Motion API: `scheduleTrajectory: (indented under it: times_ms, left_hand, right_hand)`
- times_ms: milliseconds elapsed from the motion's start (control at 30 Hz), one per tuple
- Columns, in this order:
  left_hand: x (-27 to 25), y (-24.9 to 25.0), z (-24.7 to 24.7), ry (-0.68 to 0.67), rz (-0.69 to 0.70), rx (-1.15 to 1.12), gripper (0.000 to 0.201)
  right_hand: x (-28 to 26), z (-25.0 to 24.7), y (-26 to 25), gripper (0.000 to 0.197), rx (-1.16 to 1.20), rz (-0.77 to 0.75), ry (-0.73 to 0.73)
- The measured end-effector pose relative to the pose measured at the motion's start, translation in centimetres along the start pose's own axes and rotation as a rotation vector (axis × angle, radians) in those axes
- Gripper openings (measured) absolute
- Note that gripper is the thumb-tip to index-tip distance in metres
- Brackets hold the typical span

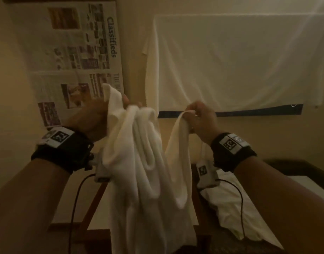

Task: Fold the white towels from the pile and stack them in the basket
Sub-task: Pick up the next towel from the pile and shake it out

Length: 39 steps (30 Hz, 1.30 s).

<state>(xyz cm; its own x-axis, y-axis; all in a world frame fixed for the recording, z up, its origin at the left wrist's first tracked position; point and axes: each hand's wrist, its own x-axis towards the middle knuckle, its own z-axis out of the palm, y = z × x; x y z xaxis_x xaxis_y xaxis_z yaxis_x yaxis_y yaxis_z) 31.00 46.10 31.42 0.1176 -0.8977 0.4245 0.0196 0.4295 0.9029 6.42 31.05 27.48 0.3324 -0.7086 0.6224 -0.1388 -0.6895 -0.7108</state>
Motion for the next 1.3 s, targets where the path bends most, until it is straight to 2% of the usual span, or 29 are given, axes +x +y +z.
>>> scheduleTrajectory:
  times_ms: [67, 167, 267, 333, 433, 567, 667, 733, 800, 900, 967, 1033, 1100, 1167, 1300]
  left_hand:
    - [0.5, 0.4, -0.4, -0.018, 0.002, -0.091, 0.051]
    - [0.6, 1.8, 0.9, 0.065, 0.038, -0.02, 0.043]
    - [1.0, 2.2, 1.8, 0.11, 0.104, 0.086, 0.028]
    - [1.3, 2.5, 2.4, 0.098, 0.148, 0.101, 0.019]
    - [1.9, 3.5, 3.2, 0.039, 0.191, 0.096, 0.023]
    - [2.8, 4.7, 3.6, -0.027, 0.232, 0.037, 0.027]
    - [3.4, 5.2, 3.9, -0.05, 0.232, 0.018, 0.034]
    - [3.8, 5.3, 4.0, -0.081, 0.233, -0.016, 0.038]
    - [3.9, 5.5, 4.1, -0.134, 0.221, -0.055, 0.044]
    - [4.3, 5.7, 3.9, -0.165, 0.189, -0.075, 0.03]
    - [4.3, 5.7, 3.9, -0.177, 0.166, -0.097, 0.03]
    - [4.4, 5.6, 4.3, -0.209, 0.171, -0.108, 0.04]
    - [4.3, 5.2, 4.6, -0.2, 0.192, -0.085, 0.034]
    - [4.4, 4.7, 4.6, -0.157, 0.187, -0.058, 0.022]
    - [4.2, 4.5, 3.8, -0.028, 0.126, 0.108, 0.031]
  right_hand:
    - [0.9, 0.0, -3.9, 0.003, 0.043, -0.145, 0.023]
    - [2.5, -0.2, -8.6, 0.004, 0.022, -0.295, -0.01]
    - [4.0, -0.5, -11.7, 0.02, 0.032, -0.28, -0.158]
    - [4.3, -0.7, -13.2, 0.022, 0.035, -0.274, -0.23]
    - [4.8, -1.0, -14.6, 0.016, 0.052, -0.352, -0.218]
    - [4.9, -1.2, -16.2, 0.01, 0.074, -0.414, -0.286]
    - [5.2, -1.3, -17.2, 0.015, 0.084, -0.451, -0.292]
    - [5.4, -1.4, -17.7, 0.021, 0.095, -0.462, -0.306]
    - [5.5, -1.4, -18.1, 0.019, 0.115, -0.466, -0.318]
    - [5.8, -1.4, -18.2, 0.017, 0.105, -0.442, -0.347]
    - [5.9, -1.3, -18.1, 0.029, 0.106, -0.364, -0.475]
    - [6.0, -1.2, -17.8, 0.04, 0.177, -0.24, -0.676]
    - [5.7, -1.0, -17.8, 0.032, 0.217, -0.18, -0.785]
    - [5.6, -0.7, -17.5, 0.027, 0.201, -0.192, -0.762]
    - [5.7, -0.6, -15.8, 0.03, 0.17, -0.244, -0.588]
